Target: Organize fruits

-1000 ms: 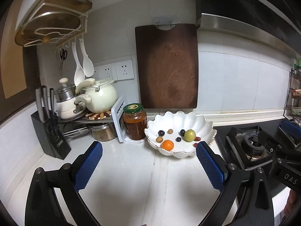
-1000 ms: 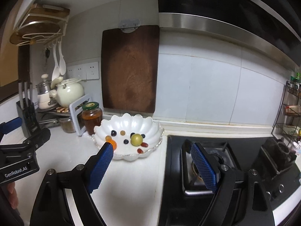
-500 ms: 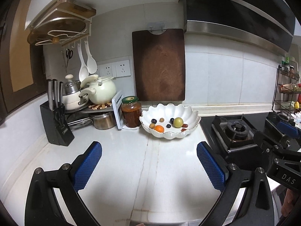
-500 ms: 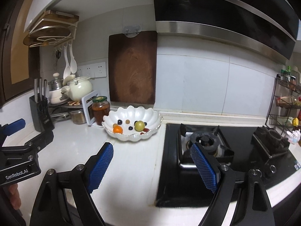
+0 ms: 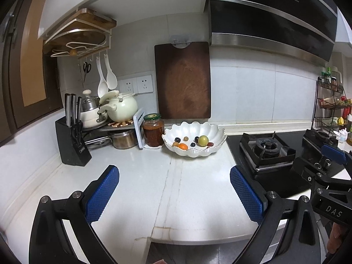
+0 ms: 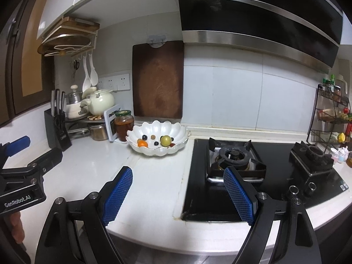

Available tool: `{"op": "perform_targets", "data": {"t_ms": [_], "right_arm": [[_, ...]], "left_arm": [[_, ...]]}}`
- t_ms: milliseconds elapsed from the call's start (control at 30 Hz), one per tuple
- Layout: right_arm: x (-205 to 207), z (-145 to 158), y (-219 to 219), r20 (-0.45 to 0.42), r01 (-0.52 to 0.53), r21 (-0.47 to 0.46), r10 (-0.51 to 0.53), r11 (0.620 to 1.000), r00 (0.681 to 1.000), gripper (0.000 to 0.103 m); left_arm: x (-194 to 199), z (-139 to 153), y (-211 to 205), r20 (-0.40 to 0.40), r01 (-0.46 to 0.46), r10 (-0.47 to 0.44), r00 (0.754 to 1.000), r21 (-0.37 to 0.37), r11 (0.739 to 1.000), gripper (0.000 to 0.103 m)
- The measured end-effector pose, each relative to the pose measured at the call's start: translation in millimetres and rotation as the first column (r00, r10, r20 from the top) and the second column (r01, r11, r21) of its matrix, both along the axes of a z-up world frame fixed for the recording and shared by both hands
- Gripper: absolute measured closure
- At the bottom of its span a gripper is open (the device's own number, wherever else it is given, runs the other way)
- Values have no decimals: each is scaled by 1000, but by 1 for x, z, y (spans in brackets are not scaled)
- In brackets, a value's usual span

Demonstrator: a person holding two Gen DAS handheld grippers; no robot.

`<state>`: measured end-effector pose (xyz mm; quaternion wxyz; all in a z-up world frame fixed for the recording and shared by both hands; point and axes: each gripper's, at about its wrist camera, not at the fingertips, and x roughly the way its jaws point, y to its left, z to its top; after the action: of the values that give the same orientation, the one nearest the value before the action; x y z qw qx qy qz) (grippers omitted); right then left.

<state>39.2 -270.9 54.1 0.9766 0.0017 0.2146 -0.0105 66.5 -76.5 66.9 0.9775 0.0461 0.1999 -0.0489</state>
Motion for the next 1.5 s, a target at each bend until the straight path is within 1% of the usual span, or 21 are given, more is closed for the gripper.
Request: {"op": "perform_targets", "data": {"t_ms": [233,633,1033,1500], "right_arm": [[-17,-1,0,11,-3,-4,3,1000,1000,17],[-33,0,2,22,-16,2,16,1000,1000,17],[-39,2,6,30,-13,0,13,1000,999,17],[-45,5,3,37,-2,-1,2,1000,999,17]], "left_arm": [[-16,-2,0,1,-7,7,1000,3,1000,0],[-36,-1,4,9,-22,22,1000,-6,1000,0],[-44,3,8,17,-12,12,1000,-10,1000,0],[-45,4,1,24,2,-2,1000,-12,1000,0]]}}
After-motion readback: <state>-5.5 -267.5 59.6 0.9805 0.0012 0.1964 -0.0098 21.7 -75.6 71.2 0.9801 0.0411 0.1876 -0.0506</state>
